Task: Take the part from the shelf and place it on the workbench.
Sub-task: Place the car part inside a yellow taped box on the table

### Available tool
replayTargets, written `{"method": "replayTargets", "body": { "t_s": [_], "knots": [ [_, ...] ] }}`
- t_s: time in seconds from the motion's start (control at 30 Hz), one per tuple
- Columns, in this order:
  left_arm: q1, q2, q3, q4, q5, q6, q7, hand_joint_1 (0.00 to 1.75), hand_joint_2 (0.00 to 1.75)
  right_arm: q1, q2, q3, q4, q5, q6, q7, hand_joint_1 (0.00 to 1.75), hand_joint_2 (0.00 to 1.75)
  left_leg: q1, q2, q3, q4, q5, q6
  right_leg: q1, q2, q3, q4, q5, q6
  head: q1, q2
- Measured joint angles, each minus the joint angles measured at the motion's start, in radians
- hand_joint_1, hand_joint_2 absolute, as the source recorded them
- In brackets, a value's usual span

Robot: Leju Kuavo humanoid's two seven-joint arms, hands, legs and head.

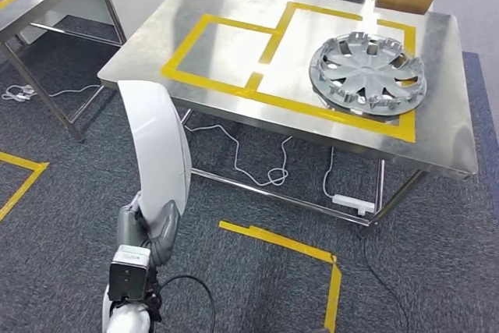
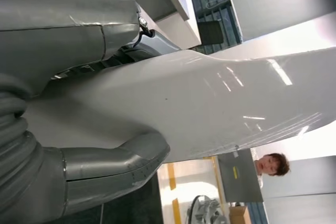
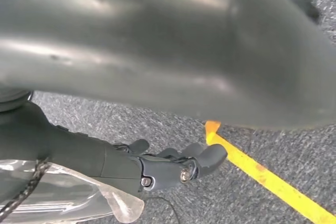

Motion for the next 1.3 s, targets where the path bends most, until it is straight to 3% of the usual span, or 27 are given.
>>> {"method": "replayTargets", "body": {
  "t_s": [0.07, 0.1, 0.13, 0.2, 0.27, 0.3, 0.43, 0.5, 0.57, 0.6, 0.63, 0.67, 0.73, 0.77, 0.83, 0.9, 0.97, 1.07, 1.1, 1.13, 1.17, 1.23, 1.3],
  "knots": [
    [0.0, -0.001, 0.0, 0.0, 0.0, 0.0, 0.0, 1.75, 1.75, 0.001, 0.0, 0.0, 0.0, 0.0, 0.0, 0.0, 0.0, 0.0, -0.001, 0.001, 0.003, 0.001, -0.005, 0.006, -0.001, 0.0, -0.08, 0.136, -0.046, 0.005, 0.002, 0.0],
    [0.001, -0.001, 0.0, 0.0, 0.0, -0.001, 0.0, 1.75, 1.75, 0.002, 0.0, 0.0, 0.0, 0.0, 0.0, 0.0, 0.0, 0.0, -0.002, 0.002, 0.006, 0.001, -0.007, 0.007, -0.001, 0.0, -0.106, 0.172, -0.046, 0.006, 0.002, 0.0],
    [0.001, -0.001, 0.0, 0.0, 0.0, -0.002, 0.0, 1.75, 1.75, 0.003, -0.001, 0.0, 0.0, 0.0, 0.0, 0.0, 0.0, 0.0, -0.002, 0.001, 0.01, 0.001, -0.011, 0.007, -0.001, 0.0, -0.113, 0.168, -0.025, 0.006, 0.002, 0.0],
    [0.001, -0.001, 0.0, 0.0, 0.0, -0.002, 0.0, 1.75, 1.75, 0.003, -0.003, 0.0, 0.0, 0.0, 0.0, 0.0, 0.0, 0.0, -0.002, 0.0, 0.022, 0.001, -0.02, 0.003, -0.001, -0.002, -0.069, 0.052, 0.058, 0.002, 0.003, 0.0],
    [0.001, -0.001, 0.0, 0.0, 0.0, -0.002, 0.0, 1.75, 1.75, 0.001, -0.004, -0.001, 0.0, 0.0, 0.0, 0.002, 0.0, 0.0, -0.006, -0.001, 0.032, 0.003, -0.03, -0.005, 0.002, -0.006, -0.01, -0.071, 0.105, -0.005, 0.002, 0.0],
    [0.0, -0.001, 0.0, 0.0, 0.001, -0.002, 0.0, 1.75, 1.75, 0.0, -0.004, -0.001, 0.0, 0.001, 0.001, 0.003, 0.0, 0.0, -0.007, -0.001, 0.033, 0.003, -0.033, -0.01, 0.004, -0.007, 0.006, -0.1, 0.108, -0.009, 0.002, 0.0],
    [-0.001, -0.001, -0.001, 0.001, 0.003, -0.001, -0.001, 1.75, 1.75, 0.003, -0.004, -0.001, 0.0, 0.005, 0.002, 0.003, 0.0, 0.0, -0.006, 0.0, 0.032, 0.017, -0.05, -0.029, 0.003, -0.005, 0.02, -0.115, 0.101, -0.029, -0.002, 0.0],
    [-0.001, 0.0, -0.001, 0.002, 0.003, 0.001, -0.002, 1.75, 1.75, 0.002, -0.004, -0.001, 0.0, 0.007, 0.003, 0.002, 0.0, 0.0, -0.003, -0.001, -0.004, 0.1, -0.097, -0.04, 0.0, -0.005, 0.029, -0.12, 0.099, -0.039, -0.006, 0.0],
    [-0.001, 0.001, -0.001, 0.005, 0.005, 0.002, -0.003, 1.75, 1.75, 0.002, -0.004, -0.001, 0.0, 0.01, 0.004, 0.002, 0.0, 0.0, -0.001, -0.001, -0.073, 0.236, -0.15, -0.046, 0.0, -0.006, 0.035, -0.12, 0.094, -0.045, -0.008, 0.0],
    [0.0, 0.002, -0.001, 0.006, 0.006, 0.003, -0.003, 1.75, 1.75, 0.002, -0.004, -0.001, 0.0, 0.012, 0.004, 0.003, 0.0, 0.0, 0.001, -0.001, -0.099, 0.281, -0.158, -0.047, 0.0, -0.005, 0.038, -0.12, 0.091, -0.046, -0.008, 0.0],
    [0.0, 0.003, -0.001, 0.008, 0.006, 0.003, -0.003, 1.75, 1.75, 0.003, -0.004, -0.001, 0.0, 0.014, 0.005, 0.004, 0.0, 0.0, 0.002, -0.001, -0.109, 0.289, -0.144, -0.048, 0.0, -0.004, 0.043, -0.12, 0.087, -0.046, -0.008, 0.0],
    [0.0, 0.003, -0.001, 0.008, 0.005, 0.004, -0.003, 1.75, 1.75, 0.003, -0.004, -0.001, 0.0, 0.016, 0.006, 0.005, 0.0, 0.0, 0.004, -0.001, -0.1, 0.256, -0.11, -0.048, 0.0, -0.002, 0.049, -0.12, 0.083, -0.045, -0.008, 0.0],
    [0.0, 0.002, -0.001, 0.008, 0.003, 0.006, -0.002, 1.75, 1.75, 0.003, -0.004, -0.001, 0.0, 0.019, 0.008, 0.005, 0.0, 0.0, 0.006, -0.001, -0.05, 0.129, -0.029, -0.045, 0.0, 0.001, 0.059, -0.12, 0.074, -0.039, -0.008, 0.0],
    [-0.001, 0.002, -0.001, 0.008, 0.001, 0.007, -0.002, 1.75, 1.75, 0.003, -0.004, -0.001, 0.0, 0.02, 0.01, 0.005, 0.0, 0.0, 0.006, -0.002, -0.027, 0.071, -0.007, -0.042, 0.002, 0.003, 0.062, -0.118, 0.069, -0.034, -0.008, 0.0],
    [0.0, 0.001, -0.001, 0.009, 0.0, 0.009, -0.002, 1.75, 1.75, 0.001, -0.004, -0.001, 0.0, 0.022, 0.011, 0.005, 0.0, 0.0, 0.003, -0.003, -0.01, 0.025, -0.005, -0.035, 0.004, 0.003, 0.06, -0.117, 0.065, -0.023, -0.007, 0.0],
    [0.001, -0.001, -0.001, 0.009, 0.0, 0.013, -0.001, 1.75, 1.75, 0.0, -0.004, -0.001, 0.0, 0.023, 0.01, 0.005, 0.0, 0.0, 0.003, -0.004, -0.01, 0.018, -0.007, -0.025, 0.002, 0.003, 0.06, -0.118, 0.062, -0.012, -0.005, 0.0],
    [0.0, -0.004, -0.001, 0.009, -0.001, 0.016, -0.001, 1.75, 1.75, 0.0, -0.004, -0.001, 0.0, 0.023, 0.01, 0.004, 0.0, 0.0, 0.006, -0.003, -0.004, 0.013, -0.008, -0.012, 0.001, 0.002, 0.042, -0.083, 0.039, -0.003, -0.002, 0.0],
    [-0.001, -0.008, -0.001, 0.009, -0.001, 0.016, -0.002, 1.75, 1.75, 0.0, -0.004, -0.001, -0.001, 0.024, 0.01, 0.004, 0.0, 0.0, 0.005, -0.001, 0.002, 0.011, -0.013, 0.0, 0.001, 0.0, -0.061, 0.106, -0.036, 0.003, 0.004, 0.0],
    [-0.001, -0.008, -0.001, 0.009, -0.001, 0.016, -0.002, 1.75, 1.75, 0.001, -0.004, -0.001, -0.001, 0.024, 0.01, 0.004, 0.0, 0.0, 0.004, -0.001, 0.004, 0.011, -0.015, 0.002, 0.0, 0.0, -0.096, 0.16, -0.047, 0.003, 0.004, 0.0],
    [-0.001, -0.008, -0.001, 0.009, -0.001, 0.016, -0.002, 1.75, 1.75, 0.003, -0.004, -0.001, -0.001, 0.024, 0.01, 0.004, 0.0, 0.0, 0.003, -0.002, 0.007, 0.011, -0.017, 0.003, 0.001, 0.0, -0.115, 0.18, -0.038, 0.003, 0.004, 0.0],
    [0.0, -0.008, -0.001, 0.009, -0.001, 0.015, -0.002, 1.75, 1.75, 0.004, -0.004, -0.001, -0.001, 0.024, 0.01, 0.005, 0.0, 0.0, 0.002, -0.003, 0.011, 0.011, -0.02, 0.004, 0.001, 0.0, -0.113, 0.159, -0.009, 0.0, 0.004, 0.0],
    [0.0, -0.009, -0.001, 0.009, -0.001, 0.015, -0.002, 1.75, 1.75, 0.003, -0.004, -0.001, -0.001, 0.024, 0.01, 0.005, 0.0, 0.0, 0.001, -0.004, 0.022, 0.011, -0.029, 0.001, 0.002, -0.001, -0.06, 0.029, 0.07, -0.007, 0.004, 0.0],
    [-0.001, -0.01, -0.001, 0.009, -0.001, 0.015, -0.001, 1.75, 1.75, 0.001, -0.004, -0.001, -0.002, 0.024, 0.01, 0.005, 0.0, 0.0, -0.002, -0.004, 0.028, 0.012, -0.036, -0.008, 0.006, -0.003, -0.005, -0.081, 0.106, -0.014, 0.003, 0.0]
  ]
}}
